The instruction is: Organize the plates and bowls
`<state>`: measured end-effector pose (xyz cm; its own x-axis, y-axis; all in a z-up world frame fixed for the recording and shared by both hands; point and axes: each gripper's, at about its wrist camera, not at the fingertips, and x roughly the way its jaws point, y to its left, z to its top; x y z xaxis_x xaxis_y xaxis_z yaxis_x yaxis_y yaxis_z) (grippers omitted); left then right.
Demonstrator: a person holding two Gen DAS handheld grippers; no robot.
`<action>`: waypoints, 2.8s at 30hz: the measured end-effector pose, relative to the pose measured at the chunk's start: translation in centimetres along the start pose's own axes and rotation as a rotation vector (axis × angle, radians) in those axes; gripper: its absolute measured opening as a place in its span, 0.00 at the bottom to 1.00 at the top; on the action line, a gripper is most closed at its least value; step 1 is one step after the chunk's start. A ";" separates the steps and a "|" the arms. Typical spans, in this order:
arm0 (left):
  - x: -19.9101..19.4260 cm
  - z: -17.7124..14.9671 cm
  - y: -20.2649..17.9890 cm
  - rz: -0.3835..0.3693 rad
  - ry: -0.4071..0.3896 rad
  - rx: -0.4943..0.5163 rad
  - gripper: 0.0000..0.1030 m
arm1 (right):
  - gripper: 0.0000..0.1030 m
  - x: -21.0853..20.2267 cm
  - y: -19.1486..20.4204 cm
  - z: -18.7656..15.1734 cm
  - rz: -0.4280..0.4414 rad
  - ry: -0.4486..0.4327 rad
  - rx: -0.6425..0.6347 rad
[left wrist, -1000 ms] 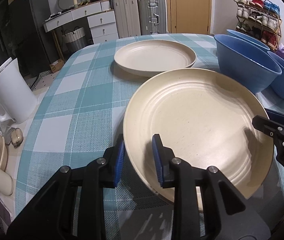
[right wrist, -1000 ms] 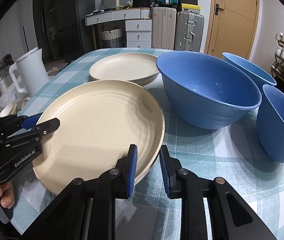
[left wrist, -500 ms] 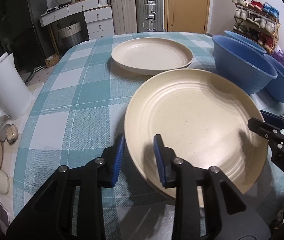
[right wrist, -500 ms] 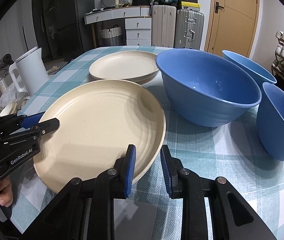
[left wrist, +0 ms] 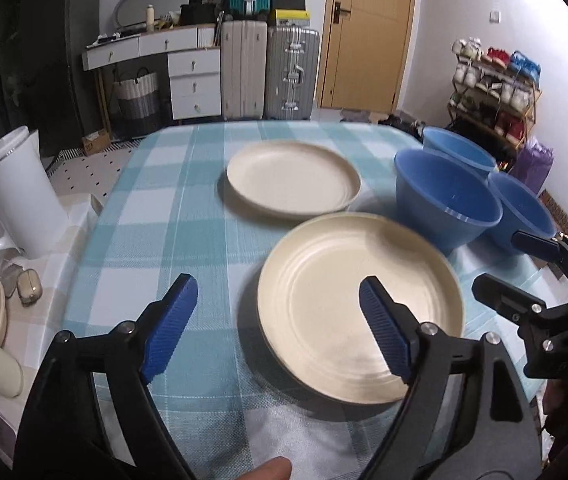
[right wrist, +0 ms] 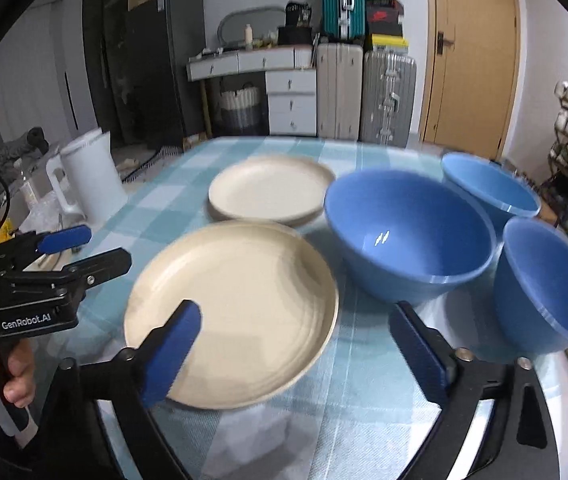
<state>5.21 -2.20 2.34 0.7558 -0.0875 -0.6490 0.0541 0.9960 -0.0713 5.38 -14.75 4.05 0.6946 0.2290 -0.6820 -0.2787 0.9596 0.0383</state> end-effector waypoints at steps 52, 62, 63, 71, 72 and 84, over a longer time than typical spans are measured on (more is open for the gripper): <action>8.5 14.0 6.0 0.062 0.084 -0.184 0.99 | 0.99 10.9 -6.0 19.6 0.109 0.152 0.066; 13.0 14.8 6.5 0.070 0.132 -0.182 0.99 | 0.99 16.2 -6.9 20.3 0.111 0.237 0.050; 13.3 14.9 6.6 0.072 0.135 -0.181 0.99 | 0.99 16.7 -7.0 20.3 0.114 0.246 0.048; 16.5 15.0 6.9 0.067 0.169 -0.182 0.99 | 0.95 20.5 -7.1 20.4 0.117 0.330 0.031; 16.8 14.9 7.0 0.069 0.173 -0.183 0.99 | 0.93 21.0 -7.1 20.4 0.117 0.343 0.030; 21.2 14.1 8.0 0.061 0.229 -0.205 0.99 | 0.77 25.7 -6.6 19.5 0.130 0.476 0.006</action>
<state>30.81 4.16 -1.31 0.5854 -0.0525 -0.8090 -0.1370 0.9771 -0.1626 37.98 -11.99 0.48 0.2741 0.2483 -0.9291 -0.3387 0.9291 0.1484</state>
